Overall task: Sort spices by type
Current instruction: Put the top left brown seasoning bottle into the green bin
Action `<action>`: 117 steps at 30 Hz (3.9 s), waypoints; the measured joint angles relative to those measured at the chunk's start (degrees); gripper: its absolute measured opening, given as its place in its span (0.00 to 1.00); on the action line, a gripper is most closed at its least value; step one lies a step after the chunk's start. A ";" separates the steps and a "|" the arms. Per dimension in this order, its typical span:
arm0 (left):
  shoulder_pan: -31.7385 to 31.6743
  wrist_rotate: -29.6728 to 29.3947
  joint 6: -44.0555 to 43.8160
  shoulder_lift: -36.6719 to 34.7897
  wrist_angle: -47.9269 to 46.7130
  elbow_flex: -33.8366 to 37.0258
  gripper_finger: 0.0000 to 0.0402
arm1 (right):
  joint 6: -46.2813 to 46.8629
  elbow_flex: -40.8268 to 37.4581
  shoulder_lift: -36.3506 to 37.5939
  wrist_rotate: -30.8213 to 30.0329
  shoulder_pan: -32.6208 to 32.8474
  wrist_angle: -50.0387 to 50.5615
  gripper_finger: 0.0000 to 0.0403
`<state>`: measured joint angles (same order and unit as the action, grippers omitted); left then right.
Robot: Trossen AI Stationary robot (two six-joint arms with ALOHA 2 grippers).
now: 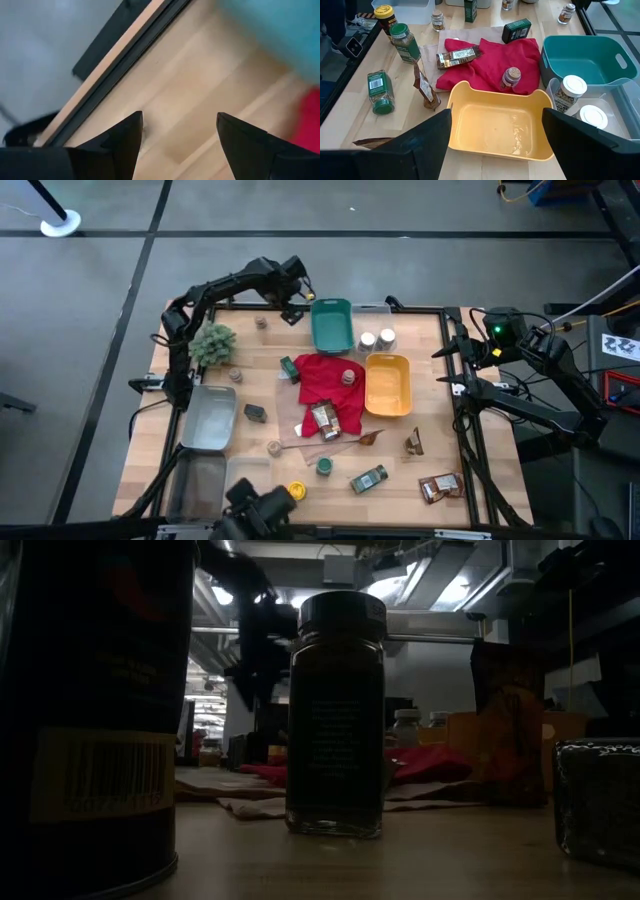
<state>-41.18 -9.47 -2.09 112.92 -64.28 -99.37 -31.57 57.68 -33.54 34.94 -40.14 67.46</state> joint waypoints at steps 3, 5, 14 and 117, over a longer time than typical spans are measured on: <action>-2.16 -1.14 -1.64 0.00 0.70 2.25 0.60 | 0.00 -0.01 0.00 0.00 0.00 0.00 0.77; -3.43 -1.26 -3.17 0.00 0.38 3.50 0.60 | 0.01 -0.01 0.00 0.00 0.00 0.01 0.77; -7.36 -2.78 -9.31 0.00 0.53 9.08 0.60 | 0.02 0.00 0.00 0.00 0.00 0.01 0.77; 13.79 9.75 -12.30 -0.62 35.24 15.69 0.43 | -0.20 -0.03 0.02 0.00 0.00 -0.10 0.77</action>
<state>-27.40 0.28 -14.39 112.31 -29.04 -83.68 -31.77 57.65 -33.52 34.94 -40.14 67.37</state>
